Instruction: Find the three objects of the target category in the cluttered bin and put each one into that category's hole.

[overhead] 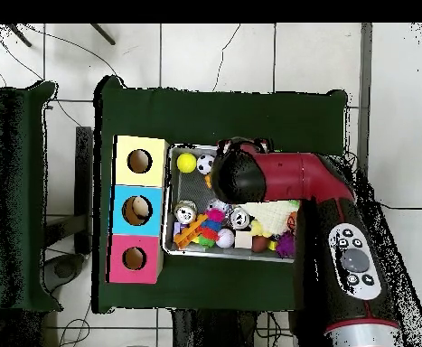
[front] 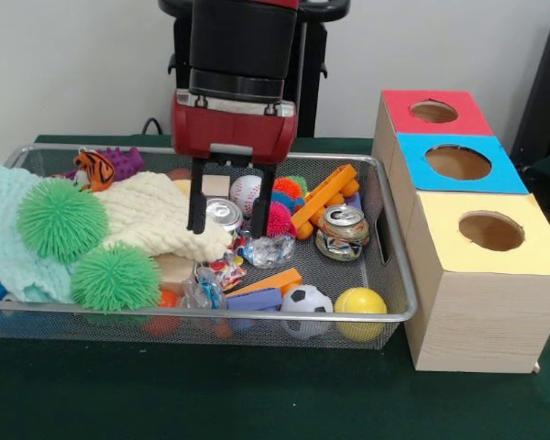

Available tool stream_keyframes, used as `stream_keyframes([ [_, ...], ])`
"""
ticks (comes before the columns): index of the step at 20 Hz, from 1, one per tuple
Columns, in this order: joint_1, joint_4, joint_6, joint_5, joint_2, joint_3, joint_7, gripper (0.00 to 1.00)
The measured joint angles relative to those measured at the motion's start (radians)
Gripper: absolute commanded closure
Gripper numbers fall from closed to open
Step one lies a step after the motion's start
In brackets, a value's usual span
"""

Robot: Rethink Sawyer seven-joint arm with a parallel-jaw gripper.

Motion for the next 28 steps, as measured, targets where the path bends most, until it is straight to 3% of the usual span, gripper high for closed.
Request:
stream_keyframes([
  [14, -0.027, -0.155, 0.002, -0.11, 0.129, 0.01, 0.0, 0.0],
  [28, -0.063, -0.176, 0.101, -0.121, 0.171, 0.09, -0.001, 0.0],
])
